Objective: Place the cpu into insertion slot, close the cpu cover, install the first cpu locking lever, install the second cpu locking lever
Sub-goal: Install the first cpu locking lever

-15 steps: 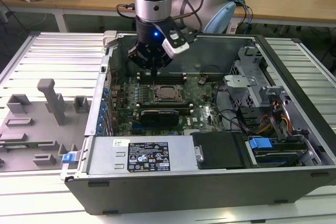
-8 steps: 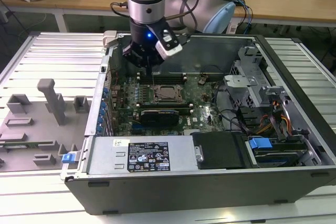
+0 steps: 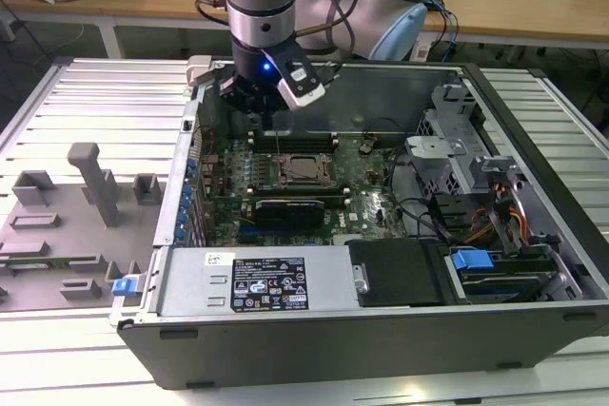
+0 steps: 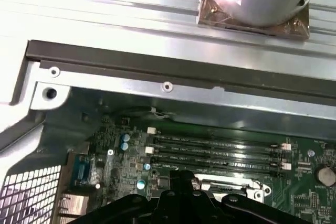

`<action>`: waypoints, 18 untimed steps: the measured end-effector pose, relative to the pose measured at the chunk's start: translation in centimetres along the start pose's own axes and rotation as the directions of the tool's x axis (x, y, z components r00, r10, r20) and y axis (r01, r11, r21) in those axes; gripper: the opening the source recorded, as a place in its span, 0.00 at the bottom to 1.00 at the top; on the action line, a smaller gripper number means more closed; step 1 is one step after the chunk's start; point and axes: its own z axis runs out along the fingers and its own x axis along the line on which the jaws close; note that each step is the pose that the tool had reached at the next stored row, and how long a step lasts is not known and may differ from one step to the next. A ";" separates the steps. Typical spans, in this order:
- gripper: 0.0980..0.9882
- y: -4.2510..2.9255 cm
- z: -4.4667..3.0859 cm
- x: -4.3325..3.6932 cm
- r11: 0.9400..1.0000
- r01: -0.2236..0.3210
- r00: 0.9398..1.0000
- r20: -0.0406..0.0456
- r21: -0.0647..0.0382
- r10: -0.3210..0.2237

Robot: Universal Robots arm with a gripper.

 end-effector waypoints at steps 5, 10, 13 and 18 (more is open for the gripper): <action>0.01 -0.22 0.20 -1.52 1.000 -0.001 1.000 0.000 0.000 0.001; 0.01 -0.53 0.42 -3.79 1.000 -0.002 1.000 0.000 0.000 0.002; 0.01 -0.63 0.52 -4.49 1.000 -0.002 1.000 0.000 0.001 0.002; 0.01 -0.70 0.82 -4.48 1.000 0.005 1.000 0.029 0.009 -0.005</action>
